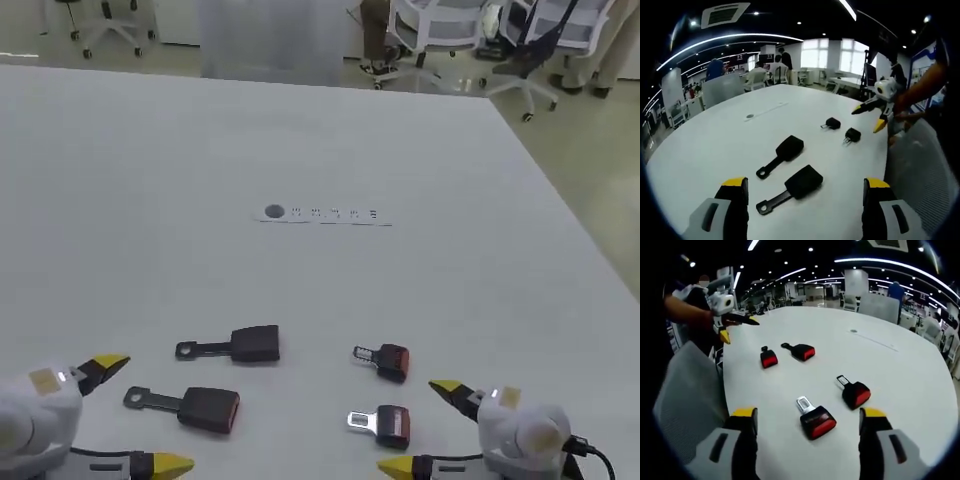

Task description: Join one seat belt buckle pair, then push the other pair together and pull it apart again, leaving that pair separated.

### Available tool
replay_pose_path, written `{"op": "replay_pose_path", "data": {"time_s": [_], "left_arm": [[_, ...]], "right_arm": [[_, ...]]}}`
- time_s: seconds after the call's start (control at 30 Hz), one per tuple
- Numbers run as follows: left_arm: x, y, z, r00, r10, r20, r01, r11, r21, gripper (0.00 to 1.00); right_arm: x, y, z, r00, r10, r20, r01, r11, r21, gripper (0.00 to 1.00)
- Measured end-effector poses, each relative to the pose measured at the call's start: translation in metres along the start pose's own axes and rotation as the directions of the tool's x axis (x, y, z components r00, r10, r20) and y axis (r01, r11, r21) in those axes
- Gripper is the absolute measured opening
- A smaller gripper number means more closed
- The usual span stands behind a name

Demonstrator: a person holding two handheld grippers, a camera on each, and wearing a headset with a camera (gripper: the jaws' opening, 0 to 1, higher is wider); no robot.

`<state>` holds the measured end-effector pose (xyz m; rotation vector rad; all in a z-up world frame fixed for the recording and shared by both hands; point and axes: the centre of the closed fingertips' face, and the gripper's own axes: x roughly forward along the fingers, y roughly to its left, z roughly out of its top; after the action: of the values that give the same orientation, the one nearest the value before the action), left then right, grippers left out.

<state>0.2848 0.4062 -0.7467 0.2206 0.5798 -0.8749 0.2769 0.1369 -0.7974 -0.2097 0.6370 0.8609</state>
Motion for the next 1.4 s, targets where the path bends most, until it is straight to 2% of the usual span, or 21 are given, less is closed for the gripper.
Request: {"op": "replay_pose_path", "data": {"time_s": [0.53, 0.63, 0.93, 1.07, 1.23, 1.4], "left_arm": [[0.034, 0.003, -0.008, 0.995, -0.071, -0.07, 0.073, 0.997, 0.03, 0.92], [0.04, 0.003, -0.012, 0.9923, -0.086, -0.089, 0.091, 0.995, 0.047, 0.9], [0.061, 0.002, -0.024, 0.982, -0.132, -0.135, 0.141, 0.988, 0.059, 0.85], [0.071, 0.003, -0.033, 0.9707, -0.162, -0.178, 0.177, 0.981, 0.077, 0.82], [0.081, 0.004, -0.037, 0.9623, -0.193, -0.192, 0.213, 0.973, 0.092, 0.76], [0.09, 0.003, -0.041, 0.9485, -0.228, -0.22, 0.261, 0.956, 0.134, 0.7]], "right_arm": [[0.018, -0.006, -0.015, 0.9957, 0.063, -0.068, -0.063, 0.998, 0.005, 0.8], [0.021, -0.007, -0.019, 0.9936, 0.08, -0.08, -0.079, 0.997, 0.019, 0.8], [0.029, -0.008, -0.026, 0.984, 0.126, -0.126, -0.127, 0.992, -0.005, 0.78], [0.031, -0.012, -0.029, 0.9789, 0.137, -0.151, -0.142, 0.99, -0.017, 0.75], [0.033, -0.012, -0.033, 0.9716, 0.163, -0.172, -0.169, 0.985, -0.024, 0.68], [0.037, -0.012, -0.037, 0.9633, 0.182, -0.197, -0.193, 0.981, -0.034, 0.67]]}}
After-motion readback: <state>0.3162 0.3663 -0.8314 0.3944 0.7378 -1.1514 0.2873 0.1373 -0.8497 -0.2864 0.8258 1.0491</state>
